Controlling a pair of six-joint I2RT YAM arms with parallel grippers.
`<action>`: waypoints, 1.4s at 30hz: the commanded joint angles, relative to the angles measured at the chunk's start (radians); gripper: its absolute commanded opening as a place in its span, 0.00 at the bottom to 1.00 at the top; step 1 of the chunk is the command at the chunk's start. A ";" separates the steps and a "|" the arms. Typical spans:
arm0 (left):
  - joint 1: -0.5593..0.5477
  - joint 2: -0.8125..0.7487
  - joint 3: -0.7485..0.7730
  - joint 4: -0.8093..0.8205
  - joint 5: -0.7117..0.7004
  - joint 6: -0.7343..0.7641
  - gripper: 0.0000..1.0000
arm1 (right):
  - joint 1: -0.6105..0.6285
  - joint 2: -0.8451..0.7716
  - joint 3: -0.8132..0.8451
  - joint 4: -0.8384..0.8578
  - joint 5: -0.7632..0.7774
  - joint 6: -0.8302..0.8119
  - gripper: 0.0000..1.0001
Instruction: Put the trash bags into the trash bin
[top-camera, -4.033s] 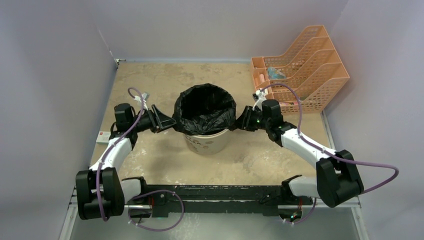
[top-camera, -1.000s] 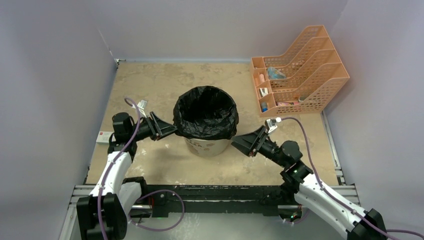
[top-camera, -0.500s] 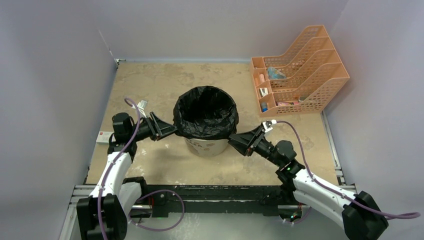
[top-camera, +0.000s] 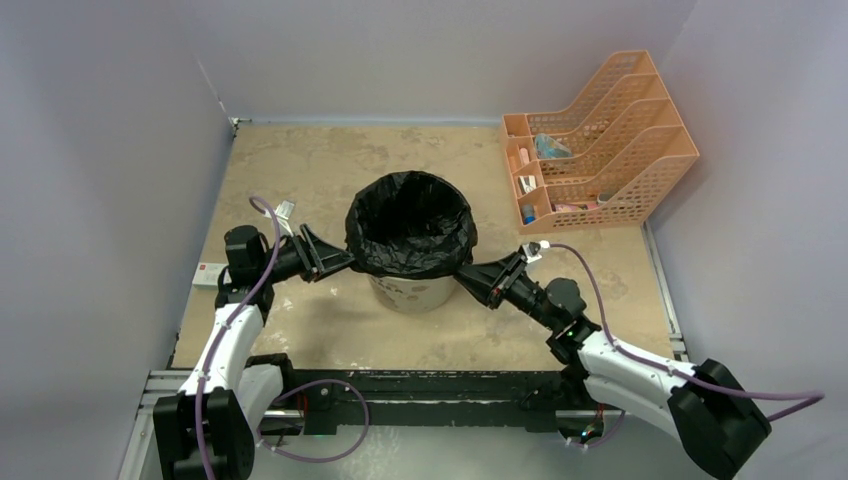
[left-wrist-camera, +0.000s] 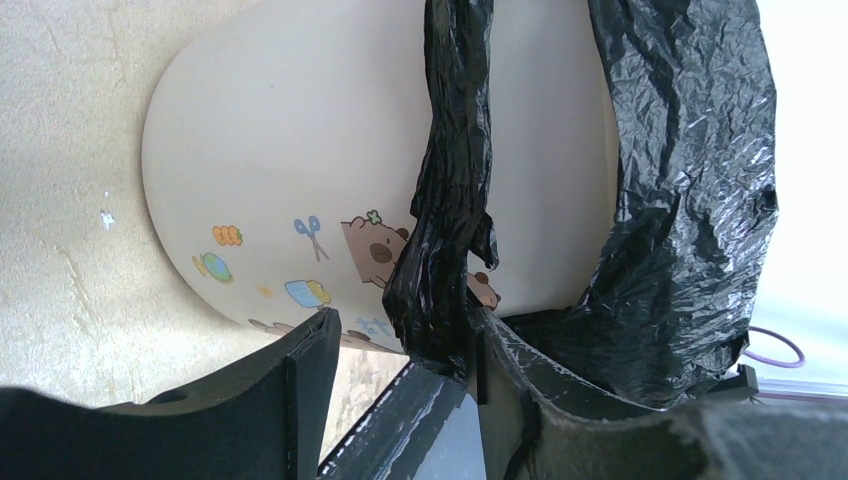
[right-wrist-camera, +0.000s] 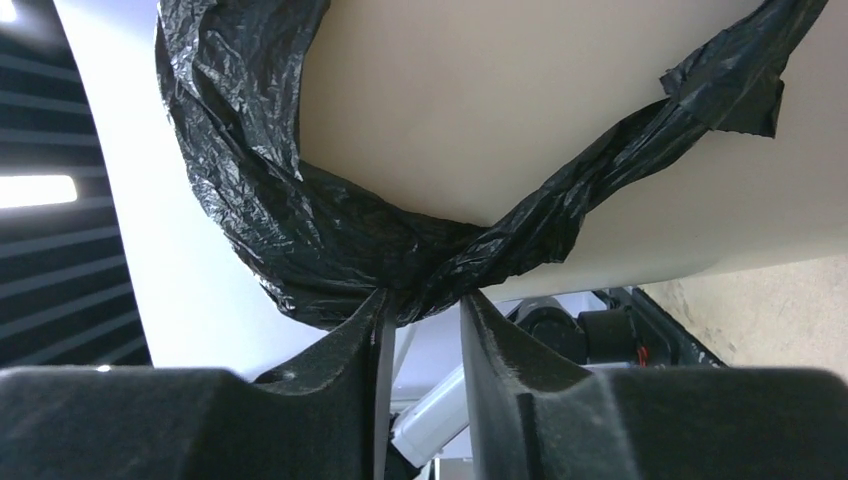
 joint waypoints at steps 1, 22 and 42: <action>0.005 -0.011 0.006 0.021 0.020 0.019 0.49 | 0.003 0.033 0.004 0.108 -0.002 0.025 0.26; 0.005 -0.001 -0.041 0.062 0.017 0.021 0.22 | 0.002 -0.014 0.030 -0.241 0.012 -0.133 0.00; 0.005 -0.083 -0.104 -0.082 -0.219 0.004 0.52 | 0.003 -0.142 0.326 -0.977 0.521 -0.590 0.51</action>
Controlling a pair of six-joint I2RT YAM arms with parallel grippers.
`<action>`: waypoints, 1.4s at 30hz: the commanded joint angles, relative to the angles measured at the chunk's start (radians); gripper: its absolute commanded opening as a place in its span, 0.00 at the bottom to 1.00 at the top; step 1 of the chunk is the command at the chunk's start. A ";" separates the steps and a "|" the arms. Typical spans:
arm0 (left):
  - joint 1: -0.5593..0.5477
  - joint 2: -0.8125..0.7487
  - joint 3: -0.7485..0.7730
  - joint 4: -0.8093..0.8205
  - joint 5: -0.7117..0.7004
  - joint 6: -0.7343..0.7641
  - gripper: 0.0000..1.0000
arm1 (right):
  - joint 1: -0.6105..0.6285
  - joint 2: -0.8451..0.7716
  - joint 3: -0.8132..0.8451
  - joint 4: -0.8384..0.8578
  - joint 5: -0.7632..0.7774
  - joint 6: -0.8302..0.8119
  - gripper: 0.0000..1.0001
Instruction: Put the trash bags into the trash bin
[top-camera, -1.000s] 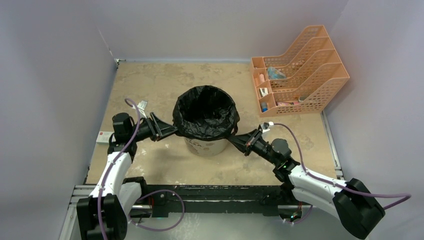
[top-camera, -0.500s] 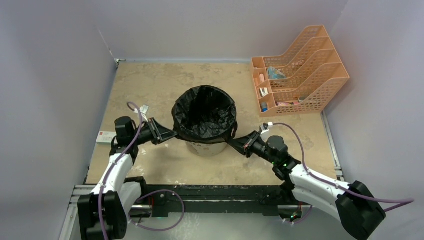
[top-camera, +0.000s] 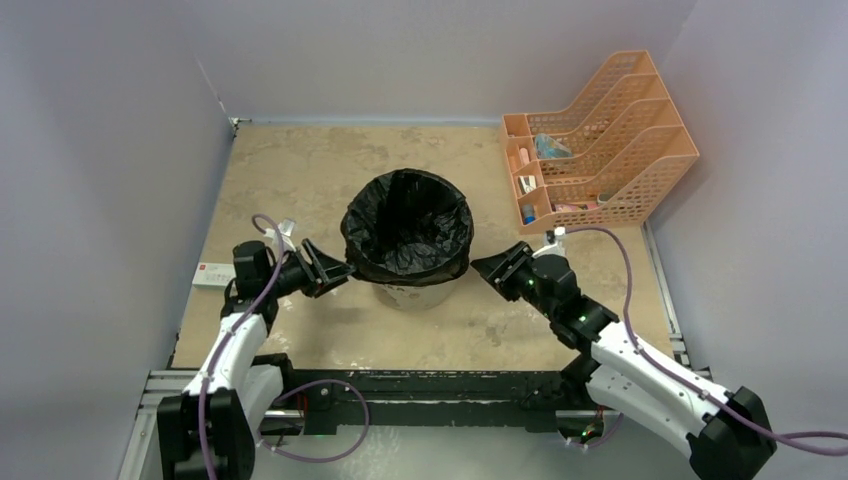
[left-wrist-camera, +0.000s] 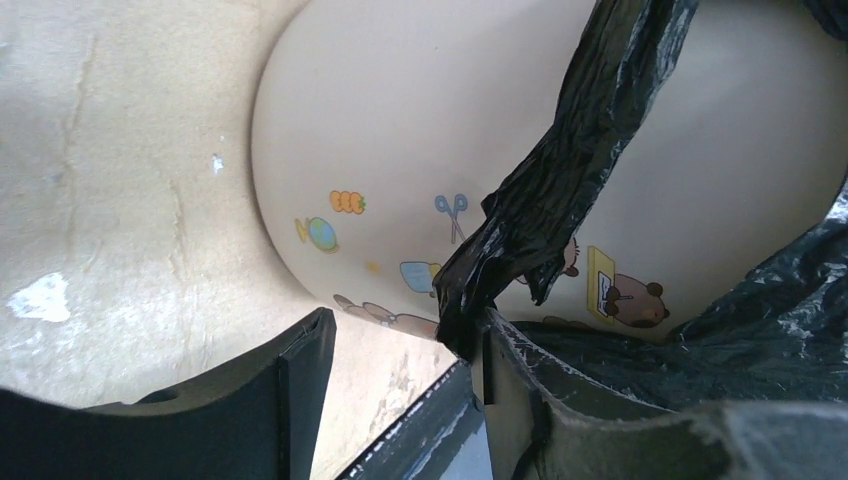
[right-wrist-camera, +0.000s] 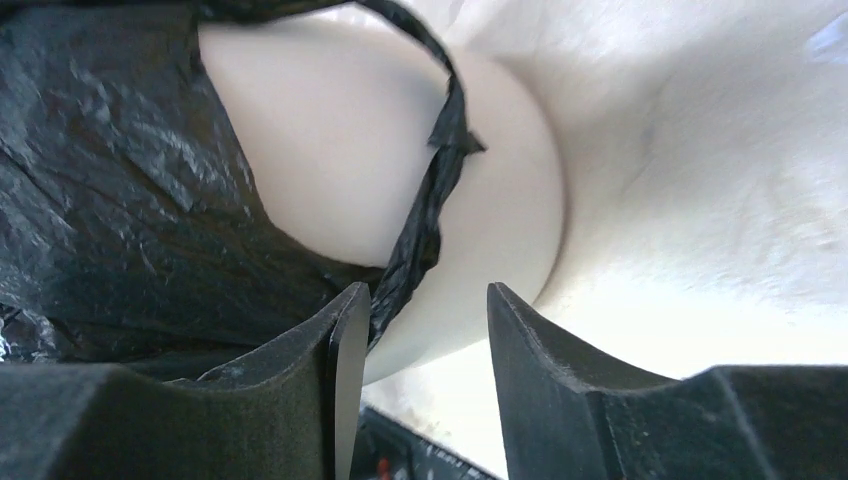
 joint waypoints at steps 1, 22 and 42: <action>0.005 -0.118 0.009 -0.088 -0.128 -0.003 0.53 | 0.003 -0.051 0.071 -0.190 0.251 -0.130 0.52; 0.005 -0.202 0.196 -0.234 -0.241 0.087 0.64 | -0.327 0.469 0.261 0.217 -0.550 -0.455 0.62; 0.003 0.202 0.084 0.097 -0.033 0.060 0.35 | -0.328 0.780 0.336 0.168 -0.602 -0.623 0.31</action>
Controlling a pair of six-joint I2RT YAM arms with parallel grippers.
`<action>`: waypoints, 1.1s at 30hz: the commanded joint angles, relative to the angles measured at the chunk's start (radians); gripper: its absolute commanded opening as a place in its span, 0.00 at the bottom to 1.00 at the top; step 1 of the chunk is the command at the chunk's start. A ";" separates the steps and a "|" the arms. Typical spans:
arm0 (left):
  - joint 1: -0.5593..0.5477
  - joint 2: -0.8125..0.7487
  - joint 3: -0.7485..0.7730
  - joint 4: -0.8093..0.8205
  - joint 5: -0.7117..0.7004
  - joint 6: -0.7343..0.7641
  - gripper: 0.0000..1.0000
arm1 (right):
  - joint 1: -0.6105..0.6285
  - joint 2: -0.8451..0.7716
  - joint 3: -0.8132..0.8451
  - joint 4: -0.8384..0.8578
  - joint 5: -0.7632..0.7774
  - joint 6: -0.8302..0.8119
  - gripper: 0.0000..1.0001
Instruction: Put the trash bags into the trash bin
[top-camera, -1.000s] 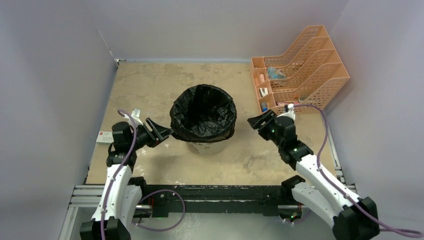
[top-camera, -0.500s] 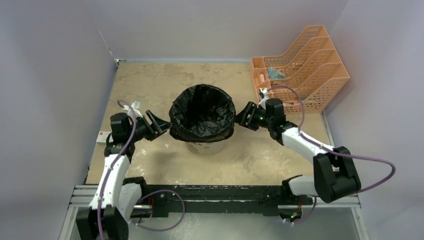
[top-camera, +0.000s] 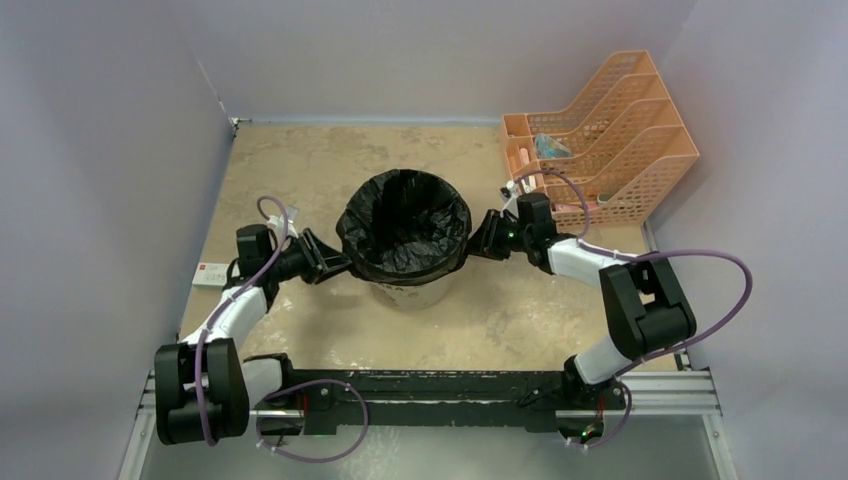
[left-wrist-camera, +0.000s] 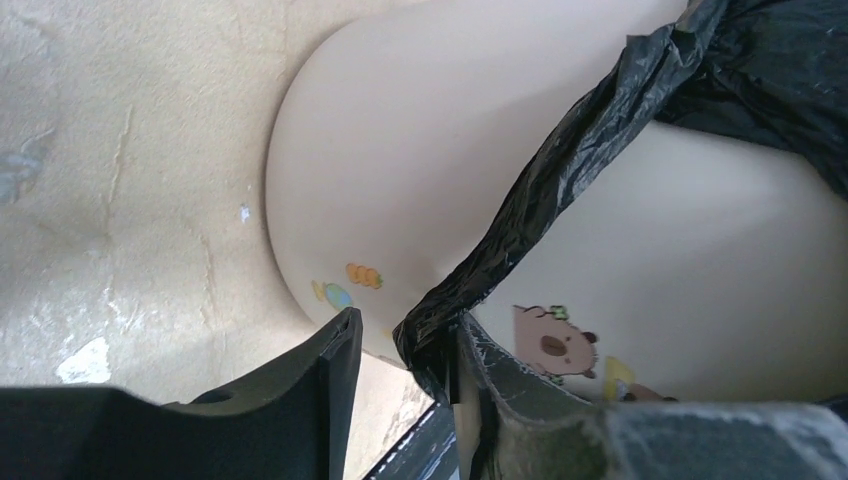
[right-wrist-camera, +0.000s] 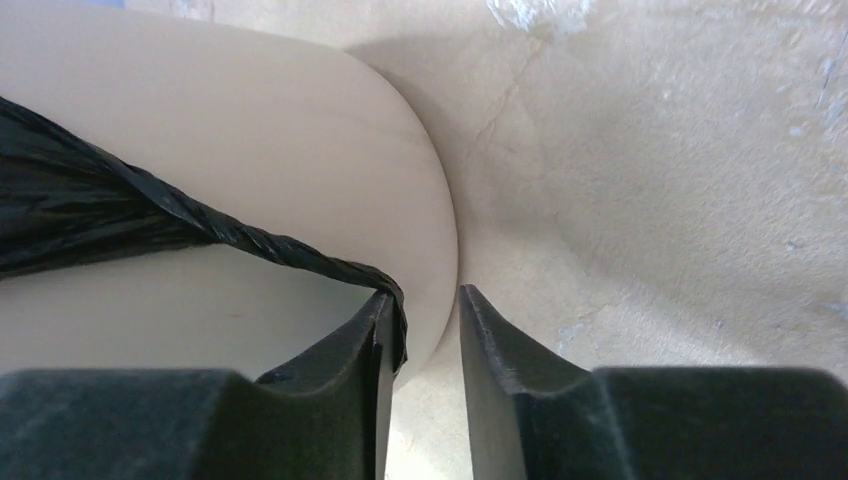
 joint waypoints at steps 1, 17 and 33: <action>0.003 -0.004 -0.049 0.105 -0.022 -0.009 0.33 | 0.002 0.008 -0.046 0.065 -0.051 -0.006 0.29; -0.208 0.000 -0.086 0.195 -0.046 -0.029 0.30 | 0.006 -0.245 -0.316 0.010 -0.081 -0.010 0.22; -0.209 -0.183 -0.064 0.012 -0.128 0.001 0.42 | 0.006 -0.526 -0.205 -0.148 0.178 0.049 0.51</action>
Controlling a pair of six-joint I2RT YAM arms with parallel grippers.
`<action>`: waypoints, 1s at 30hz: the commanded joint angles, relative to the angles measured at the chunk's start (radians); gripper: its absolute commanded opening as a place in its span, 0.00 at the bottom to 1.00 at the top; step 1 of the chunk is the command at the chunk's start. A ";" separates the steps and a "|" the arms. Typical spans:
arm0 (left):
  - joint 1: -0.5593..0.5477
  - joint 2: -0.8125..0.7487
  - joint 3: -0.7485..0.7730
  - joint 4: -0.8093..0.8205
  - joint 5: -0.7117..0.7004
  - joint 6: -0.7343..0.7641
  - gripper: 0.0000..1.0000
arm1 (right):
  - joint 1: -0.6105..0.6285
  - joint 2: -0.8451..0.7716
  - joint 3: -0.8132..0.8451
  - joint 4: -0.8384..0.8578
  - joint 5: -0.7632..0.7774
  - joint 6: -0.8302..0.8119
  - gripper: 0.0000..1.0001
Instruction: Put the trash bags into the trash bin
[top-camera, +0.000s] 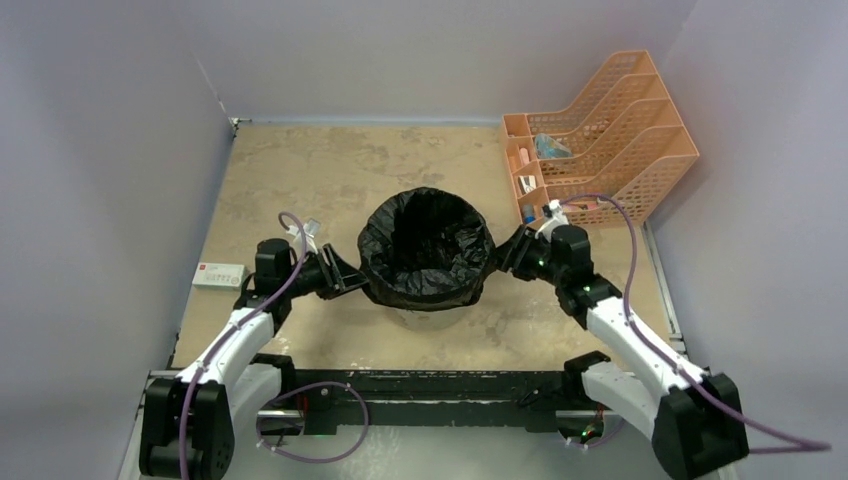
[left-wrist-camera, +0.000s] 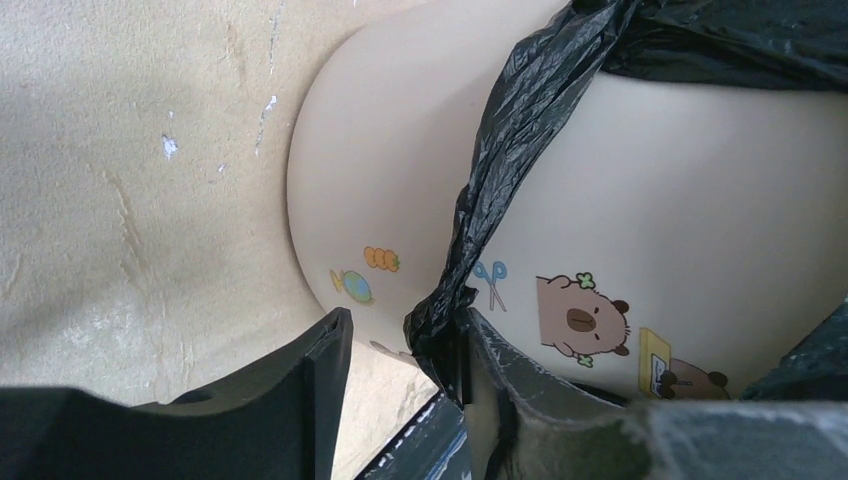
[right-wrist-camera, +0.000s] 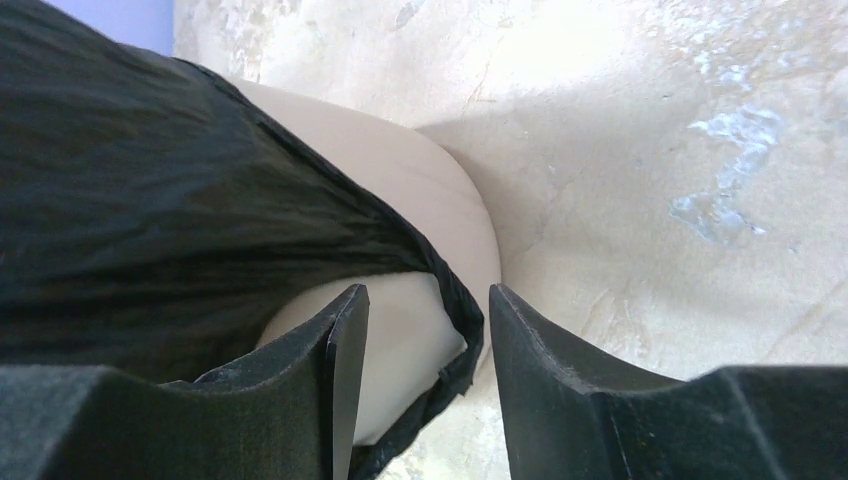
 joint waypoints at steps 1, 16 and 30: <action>-0.004 0.009 0.070 -0.013 0.013 0.026 0.42 | 0.001 0.150 0.098 0.010 -0.075 -0.041 0.50; -0.049 0.030 -0.074 0.101 0.042 -0.054 0.15 | 0.001 0.408 0.092 0.131 -0.243 -0.044 0.46; -0.073 -0.294 0.015 -0.288 -0.345 -0.064 0.55 | 0.002 0.309 0.138 0.033 -0.131 -0.062 0.48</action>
